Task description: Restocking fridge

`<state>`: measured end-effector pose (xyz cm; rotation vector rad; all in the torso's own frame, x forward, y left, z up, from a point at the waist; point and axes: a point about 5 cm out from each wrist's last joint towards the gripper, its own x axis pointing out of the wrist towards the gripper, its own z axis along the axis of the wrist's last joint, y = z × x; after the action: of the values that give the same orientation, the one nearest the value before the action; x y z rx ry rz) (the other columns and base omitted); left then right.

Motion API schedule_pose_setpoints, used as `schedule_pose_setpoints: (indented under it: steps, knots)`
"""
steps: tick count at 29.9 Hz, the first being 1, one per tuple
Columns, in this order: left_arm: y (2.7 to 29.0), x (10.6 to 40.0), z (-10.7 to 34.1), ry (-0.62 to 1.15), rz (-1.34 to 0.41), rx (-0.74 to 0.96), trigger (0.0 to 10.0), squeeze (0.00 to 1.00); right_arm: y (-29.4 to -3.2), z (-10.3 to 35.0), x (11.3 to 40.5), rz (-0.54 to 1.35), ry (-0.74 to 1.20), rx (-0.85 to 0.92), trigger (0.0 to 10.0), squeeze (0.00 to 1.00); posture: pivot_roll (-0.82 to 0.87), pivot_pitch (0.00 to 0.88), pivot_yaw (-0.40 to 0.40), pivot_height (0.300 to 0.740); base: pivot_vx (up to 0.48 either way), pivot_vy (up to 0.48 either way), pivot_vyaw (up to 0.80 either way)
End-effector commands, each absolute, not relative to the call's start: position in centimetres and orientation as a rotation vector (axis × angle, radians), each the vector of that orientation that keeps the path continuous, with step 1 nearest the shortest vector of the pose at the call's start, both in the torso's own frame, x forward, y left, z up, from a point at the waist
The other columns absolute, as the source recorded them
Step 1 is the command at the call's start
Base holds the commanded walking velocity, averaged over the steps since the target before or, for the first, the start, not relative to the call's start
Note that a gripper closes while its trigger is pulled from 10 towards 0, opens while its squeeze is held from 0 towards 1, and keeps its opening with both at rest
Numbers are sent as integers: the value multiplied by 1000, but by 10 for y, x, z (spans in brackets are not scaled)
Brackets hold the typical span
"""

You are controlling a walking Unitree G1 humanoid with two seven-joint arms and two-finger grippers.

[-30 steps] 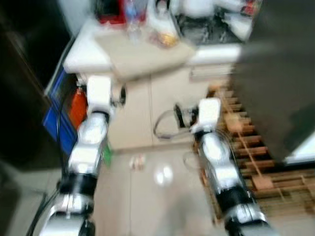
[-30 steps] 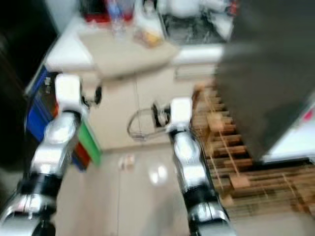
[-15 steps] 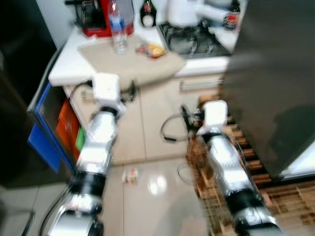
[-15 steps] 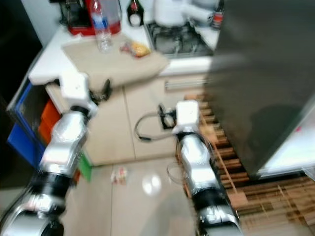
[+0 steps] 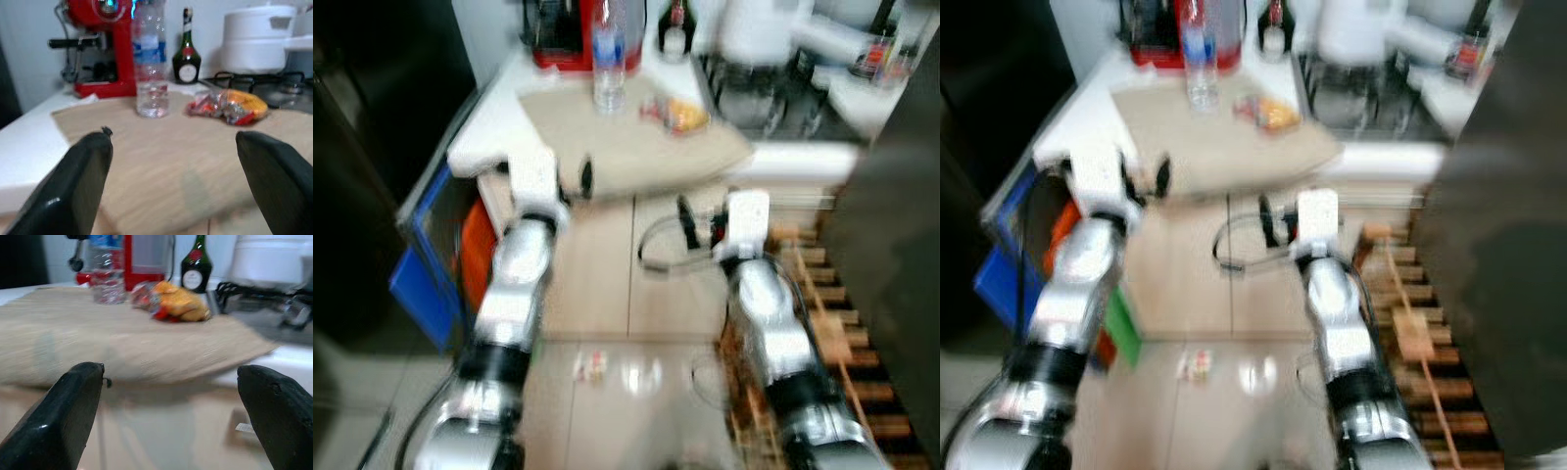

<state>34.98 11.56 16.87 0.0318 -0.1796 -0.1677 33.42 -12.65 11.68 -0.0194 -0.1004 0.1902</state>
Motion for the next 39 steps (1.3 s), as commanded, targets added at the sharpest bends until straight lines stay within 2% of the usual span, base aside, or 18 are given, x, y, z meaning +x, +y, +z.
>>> schedule_pose_setpoints:
  steps: [1,8,10,16,22,29,31,33,38,39]
  knots:
    - [126,354,177,-204,-136,38,10000,0,-117,125,338,215,-127,-9,10000,0,12,0,2,740,480,0,0]
    - [131,351,199,-285,-126,39,10000,0,-112,150,342,198,-240,-18,10000,0,34,0,-6,740,480,0,0]
    - [130,351,206,-319,-124,40,10000,0,-115,170,342,169,-329,-30,10000,0,35,0,-17,740,480,0,0]
    - [132,353,210,-332,-114,34,10000,0,-135,175,350,57,-327,13,10000,0,43,0,-27,740,480,0,0]
    - [135,354,218,-357,-117,46,10000,0,-132,175,349,49,-325,25,10000,0,39,0,-14,740,480,0,0]
    - [131,360,280,-535,-202,77,10000,0,-133,181,345,12,-371,7,10000,0,34,0,-3,740,480,0,0]
    - [130,361,285,-544,-212,84,10000,0,-134,182,345,8,-378,0,10000,0,34,0,-3,740,480,0,0]
    - [120,368,320,-588,-283,97,10000,0,-145,193,341,-43,-415,-8,10000,0,22,0,-3,740,480,0,0]
    - [115,377,343,-577,-371,9,10000,0,-145,192,338,-49,-414,-14,10000,0,3,0,24,740,179,0,0]
    - [114,386,345,-510,-418,1,10000,0,-144,192,336,-55,-419,-9,10000,0,-4,0,37,740,0,0,0]
